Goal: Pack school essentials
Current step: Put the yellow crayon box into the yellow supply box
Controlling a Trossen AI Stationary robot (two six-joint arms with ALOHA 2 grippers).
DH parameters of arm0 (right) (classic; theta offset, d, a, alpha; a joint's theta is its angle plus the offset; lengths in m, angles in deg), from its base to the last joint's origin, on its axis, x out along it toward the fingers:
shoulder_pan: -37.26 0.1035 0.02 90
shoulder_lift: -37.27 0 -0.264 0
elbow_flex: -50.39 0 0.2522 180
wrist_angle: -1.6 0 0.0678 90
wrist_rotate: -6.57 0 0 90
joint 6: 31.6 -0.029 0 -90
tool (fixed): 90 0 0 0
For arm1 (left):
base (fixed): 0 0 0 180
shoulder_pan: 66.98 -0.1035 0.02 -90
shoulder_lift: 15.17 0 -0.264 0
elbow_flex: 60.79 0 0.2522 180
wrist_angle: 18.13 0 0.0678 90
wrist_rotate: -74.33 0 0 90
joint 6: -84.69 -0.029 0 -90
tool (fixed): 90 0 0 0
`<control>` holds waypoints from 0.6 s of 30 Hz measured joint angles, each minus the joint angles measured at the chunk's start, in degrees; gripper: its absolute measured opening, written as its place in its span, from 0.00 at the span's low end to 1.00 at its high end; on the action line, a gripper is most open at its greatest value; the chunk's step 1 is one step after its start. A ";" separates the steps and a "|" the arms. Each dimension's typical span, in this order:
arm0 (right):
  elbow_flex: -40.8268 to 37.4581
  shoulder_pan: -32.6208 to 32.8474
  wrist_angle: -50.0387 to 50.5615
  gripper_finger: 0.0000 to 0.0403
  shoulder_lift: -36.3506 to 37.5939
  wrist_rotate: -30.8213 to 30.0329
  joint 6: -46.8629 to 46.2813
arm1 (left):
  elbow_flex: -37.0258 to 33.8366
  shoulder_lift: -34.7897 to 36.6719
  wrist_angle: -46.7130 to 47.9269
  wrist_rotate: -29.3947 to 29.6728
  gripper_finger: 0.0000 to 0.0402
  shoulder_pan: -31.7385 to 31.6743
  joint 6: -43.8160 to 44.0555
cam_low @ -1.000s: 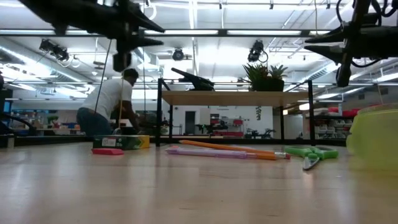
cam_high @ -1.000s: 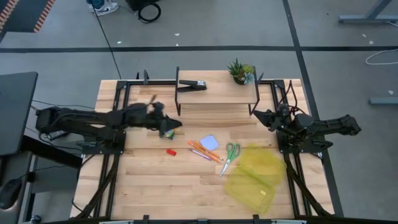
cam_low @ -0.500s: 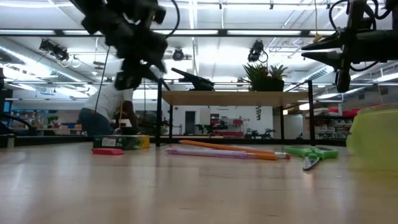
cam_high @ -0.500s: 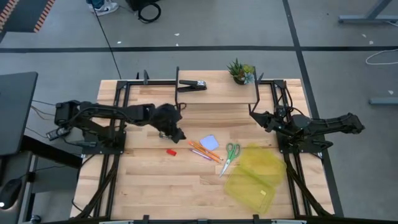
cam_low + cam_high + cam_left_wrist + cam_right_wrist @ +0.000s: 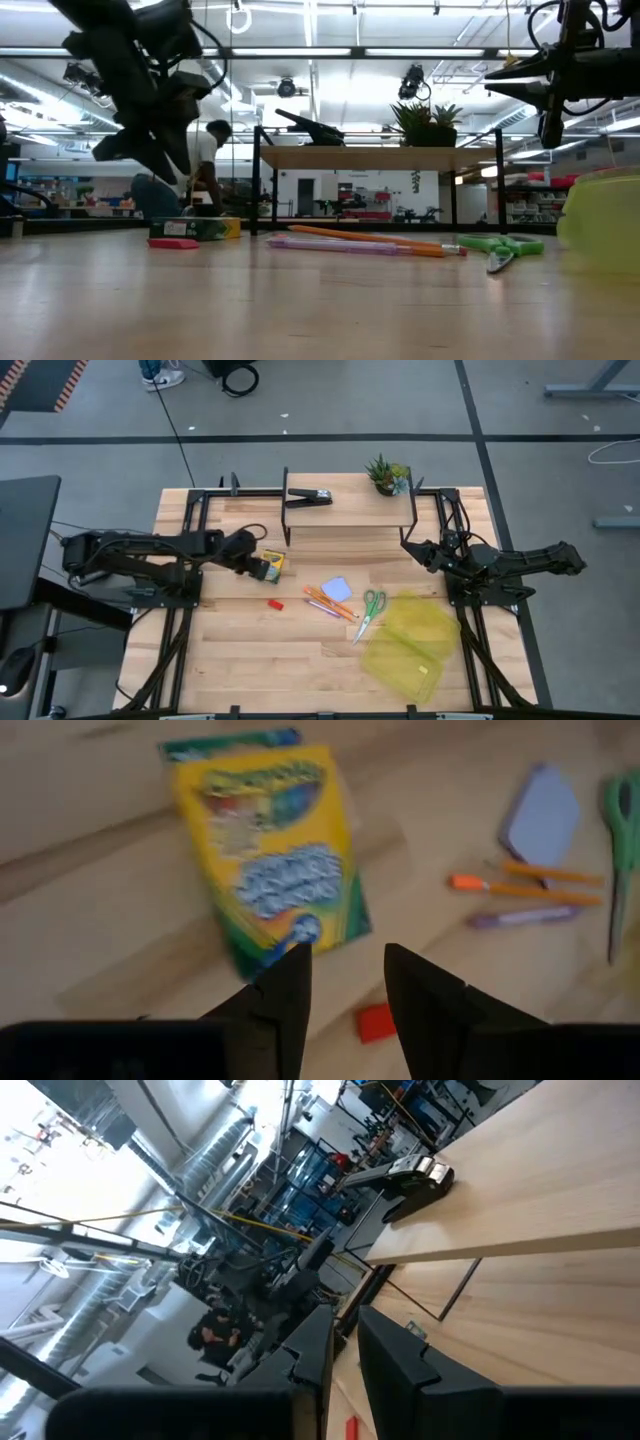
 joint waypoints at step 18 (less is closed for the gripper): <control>0.00 0.00 0.43 0.14 -0.16 -0.02 0.13 | -0.08 -5.72 -6.85 4.00 0.91 -0.63 4.66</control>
